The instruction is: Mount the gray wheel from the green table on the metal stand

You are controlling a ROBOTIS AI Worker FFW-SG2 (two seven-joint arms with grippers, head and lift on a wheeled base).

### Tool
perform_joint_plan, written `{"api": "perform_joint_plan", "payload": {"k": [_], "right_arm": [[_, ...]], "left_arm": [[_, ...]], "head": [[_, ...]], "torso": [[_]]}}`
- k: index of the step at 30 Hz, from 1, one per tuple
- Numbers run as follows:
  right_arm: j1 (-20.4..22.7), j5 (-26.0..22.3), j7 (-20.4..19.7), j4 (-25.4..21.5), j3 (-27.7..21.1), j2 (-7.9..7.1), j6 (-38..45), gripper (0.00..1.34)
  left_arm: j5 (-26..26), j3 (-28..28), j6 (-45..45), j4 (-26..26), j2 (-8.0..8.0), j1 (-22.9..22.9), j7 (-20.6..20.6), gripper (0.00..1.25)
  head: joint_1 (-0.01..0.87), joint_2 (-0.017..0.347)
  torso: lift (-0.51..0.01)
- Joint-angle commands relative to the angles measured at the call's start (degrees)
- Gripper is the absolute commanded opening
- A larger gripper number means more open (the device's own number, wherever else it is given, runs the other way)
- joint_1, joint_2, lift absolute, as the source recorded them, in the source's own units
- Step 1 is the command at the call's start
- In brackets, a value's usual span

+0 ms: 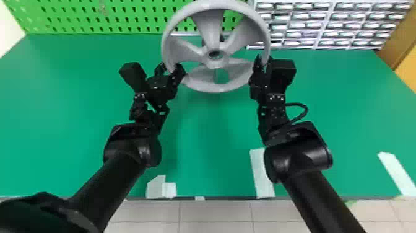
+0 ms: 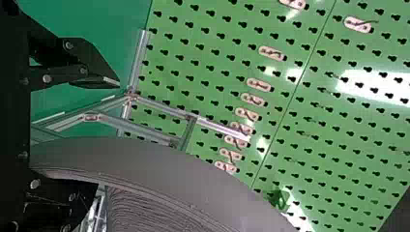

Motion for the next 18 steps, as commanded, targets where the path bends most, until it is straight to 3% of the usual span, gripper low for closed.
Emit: {"api": "perform_joint_plan", "payload": {"k": [1, 18], "right_arm": [[-0.66, 0.06, -0.07, 0.97, 0.05, 0.05, 0.02, 0.19], [-3.12, 0.32, -0.07, 3.43, 0.66, 0.05, 0.02, 0.18]], "left_arm": [[-0.16, 0.24, 0.00, 0.73, -0.02, -0.32, 7.74, 0.53], [-1.39, 1.47, 0.18, 1.79, -0.02, -1.37, 8.27, 0.53]], "head": [[0.868, 0.052], [0.868, 0.052]], "torso": [[-0.093], [-0.093]]}}
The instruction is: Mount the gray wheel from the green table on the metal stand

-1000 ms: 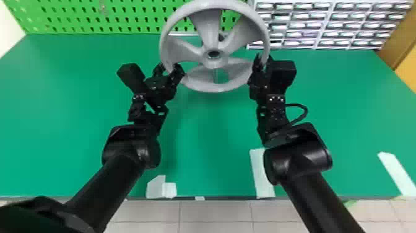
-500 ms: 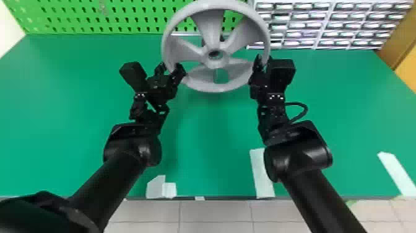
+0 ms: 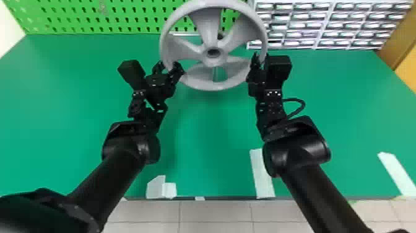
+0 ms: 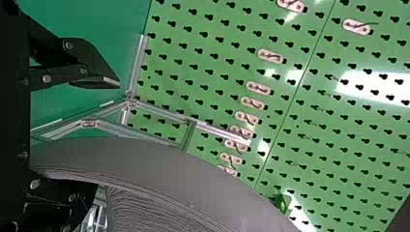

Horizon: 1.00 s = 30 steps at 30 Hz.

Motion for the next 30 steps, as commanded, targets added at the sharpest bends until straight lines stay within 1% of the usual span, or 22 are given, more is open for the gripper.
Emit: {"api": "perform_joint_plan", "payload": {"k": [1, 5, 17, 30], "right_arm": [[-0.39, 0.02, -0.17, 0.26, 0.17, 0.05, 0.00, 0.18], [-0.65, 0.02, -0.17, 0.52, 0.26, 0.05, 0.00, 0.18], [-1.09, 0.19, -0.17, 1.67, -0.01, 0.05, 0.79, 0.18], [-1.44, 0.19, -0.17, 2.19, 0.08, 0.05, 2.72, 0.18]], "left_arm": [[-0.49, 0.45, 0.09, 0.02, 0.01, -0.15, 8.27, 0.53], [-1.19, 0.80, 0.79, 0.37, 0.01, -0.50, 8.53, 0.54], [-1.19, 0.54, 1.58, 2.65, 0.01, -1.56, 8.62, 0.53], [-2.51, 1.60, 5.28, 2.74, 0.01, -2.43, 8.62, 0.54]], "head": [[0.868, 0.052], [0.868, 0.052], [0.868, 0.052], [0.868, 0.052]], "torso": [[-0.093], [-0.093], [-0.093], [-0.093]]}}
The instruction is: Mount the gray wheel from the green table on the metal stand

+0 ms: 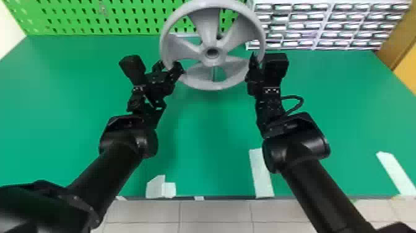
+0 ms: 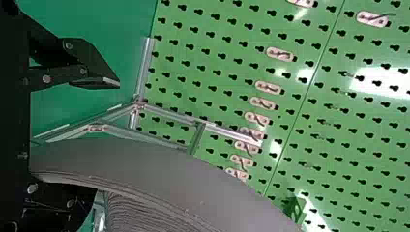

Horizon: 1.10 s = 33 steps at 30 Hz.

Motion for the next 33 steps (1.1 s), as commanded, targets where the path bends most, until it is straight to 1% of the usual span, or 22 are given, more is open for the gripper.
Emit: {"api": "perform_joint_plan", "payload": {"k": [1, 11, 21, 28, 33], "right_arm": [[-0.04, -0.09, -0.89, 0.05, 0.05, 0.05, 0.73, 0.18], [0.04, -0.88, -0.89, -1.27, 0.13, 0.05, 2.14, 0.18], [0.04, -1.14, -0.89, -4.00, 0.31, 0.05, 6.09, 0.19], [-0.13, -1.58, -0.89, -6.37, 0.66, 0.05, 10.13, 0.19], [-0.31, -2.02, -0.80, -7.25, 0.84, 0.05, 12.15, 0.19]], "left_arm": [[-0.35, 0.17, 1.45, 0.04, 0.00, -0.22, 8.63, 0.53], [-0.88, -0.01, 4.87, -2.51, 0.09, -0.39, 8.72, 0.53], [-3.69, 0.96, 9.36, -6.90, 0.09, 0.05, 9.42, 0.53], [-4.66, 2.01, 13.40, -11.21, 0.09, 0.75, 11.09, 0.53], [-4.66, 2.28, 14.80, -12.00, 0.09, 0.75, 11.62, 0.53]], "head": [[0.868, 0.052], [0.868, 0.052], [0.868, 0.052], [0.868, 0.052], [0.868, 0.052]], "torso": [[-0.093], [-0.093], [-0.093], [-0.093], [-0.093]]}}
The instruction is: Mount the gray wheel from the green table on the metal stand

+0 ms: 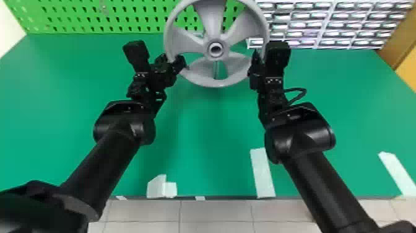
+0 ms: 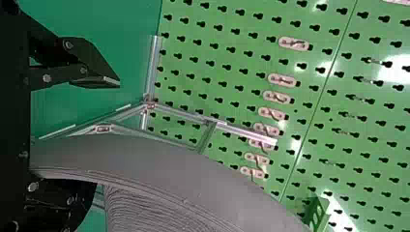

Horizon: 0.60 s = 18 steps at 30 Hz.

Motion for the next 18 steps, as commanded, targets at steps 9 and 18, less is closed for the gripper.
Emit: {"api": "perform_joint_plan", "payload": {"k": [9, 18], "right_arm": [[-1.56, -0.42, -0.68, -0.41, 0.22, 0.05, 4.46, 0.19], [-2.79, -0.34, -0.60, 1.79, 0.40, 0.05, 4.81, 0.19]], "left_arm": [[-0.94, 0.79, 2.75, -0.82, -0.05, -0.40, 11.14, 0.54], [-1.64, 1.05, 1.96, 1.38, -0.14, -1.19, 11.57, 0.54]], "head": [[0.868, 0.052], [0.868, 0.052]], "torso": [[-0.093], [-0.093]]}}
